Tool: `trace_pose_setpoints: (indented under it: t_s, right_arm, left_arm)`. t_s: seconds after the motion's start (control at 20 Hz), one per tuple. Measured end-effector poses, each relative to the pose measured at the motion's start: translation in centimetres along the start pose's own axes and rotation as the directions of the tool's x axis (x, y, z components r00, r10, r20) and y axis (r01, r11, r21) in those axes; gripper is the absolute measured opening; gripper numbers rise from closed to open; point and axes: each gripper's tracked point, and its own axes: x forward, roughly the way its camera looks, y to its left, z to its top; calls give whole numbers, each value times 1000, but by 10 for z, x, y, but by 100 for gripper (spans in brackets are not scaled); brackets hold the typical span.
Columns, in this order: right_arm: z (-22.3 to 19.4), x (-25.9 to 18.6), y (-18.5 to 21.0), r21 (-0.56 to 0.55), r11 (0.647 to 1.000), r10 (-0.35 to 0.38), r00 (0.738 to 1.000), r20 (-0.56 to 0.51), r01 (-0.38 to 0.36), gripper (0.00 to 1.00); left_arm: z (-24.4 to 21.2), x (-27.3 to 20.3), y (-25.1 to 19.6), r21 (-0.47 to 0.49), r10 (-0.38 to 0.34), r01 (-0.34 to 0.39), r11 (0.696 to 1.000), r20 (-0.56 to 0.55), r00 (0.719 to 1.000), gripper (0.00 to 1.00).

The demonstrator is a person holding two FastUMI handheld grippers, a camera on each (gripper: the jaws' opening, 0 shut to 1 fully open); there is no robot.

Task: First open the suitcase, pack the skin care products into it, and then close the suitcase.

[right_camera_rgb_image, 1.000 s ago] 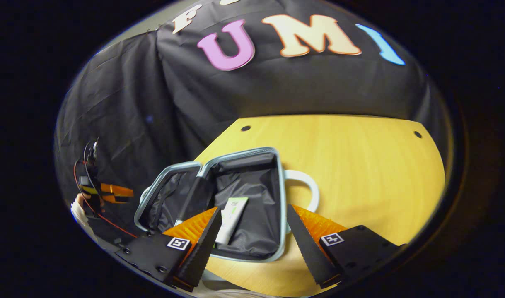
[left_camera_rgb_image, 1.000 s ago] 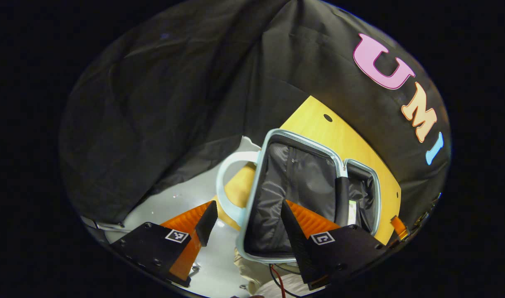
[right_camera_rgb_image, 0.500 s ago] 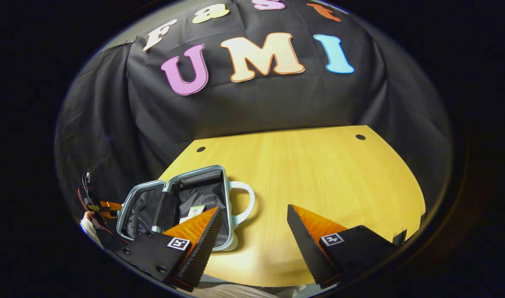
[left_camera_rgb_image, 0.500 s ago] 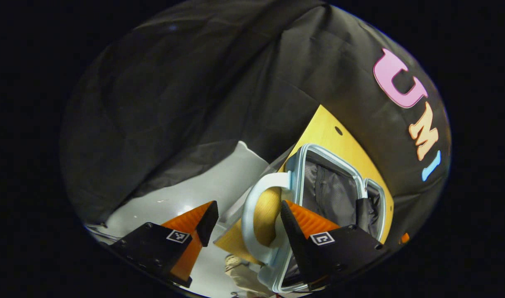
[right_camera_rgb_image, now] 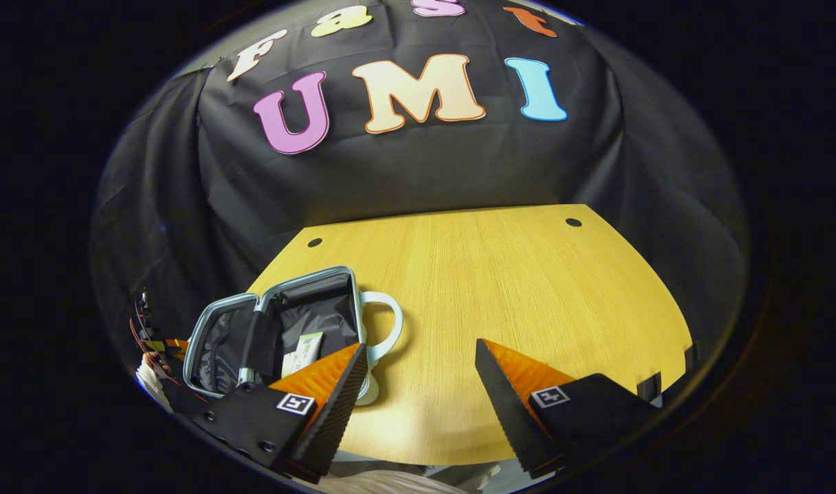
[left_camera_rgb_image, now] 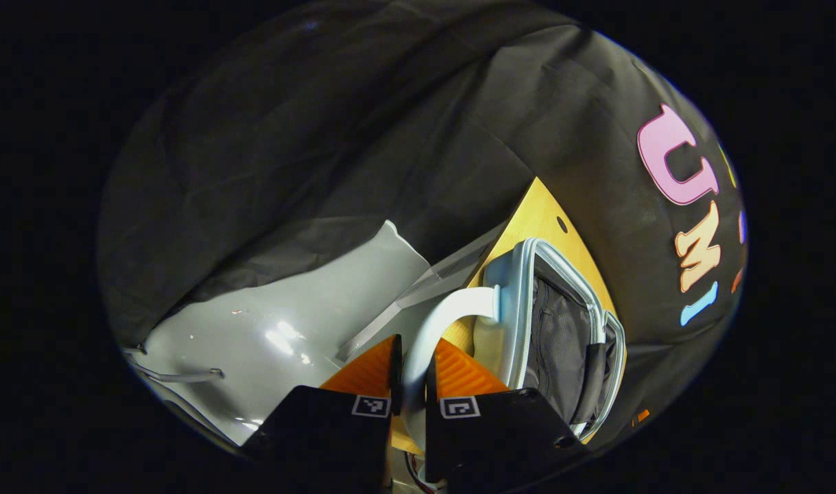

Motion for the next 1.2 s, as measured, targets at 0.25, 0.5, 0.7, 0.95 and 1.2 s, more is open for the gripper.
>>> trace_pose_setpoints:
  t_s: [0.25, 0.5, 0.7, 0.95, 1.2]
  right_arm:
    - [1, 0, -1, 22, 1000, 6, 1000, 11, -6, 98]
    - [2, 3, -4, 21, 1000, 15, 1000, 6, -16, 98]
    - [5, 5, -13, 20, 1000, 23, 1000, 11, -23, 98]
    - [18, 10, -29, 36, 999, 30, 999, 32, -31, 98]
    - [28, 20, -49, 58, 997, 45, 998, 42, -47, 98]
  left_arm:
    - [7, -17, -25, 16, -49, 49, 999, 5, 999, 5]
    - [35, -62, -75, 20, -88, 86, 996, 77, 993, 2]
    - [49, -100, -127, 79, -149, 141, 987, 107, 983, 2]
    - [51, -127, -182, 135, -171, 155, 979, 116, 978, 1]
    - [45, -145, -253, 178, -198, 175, 968, 126, 972, 2]
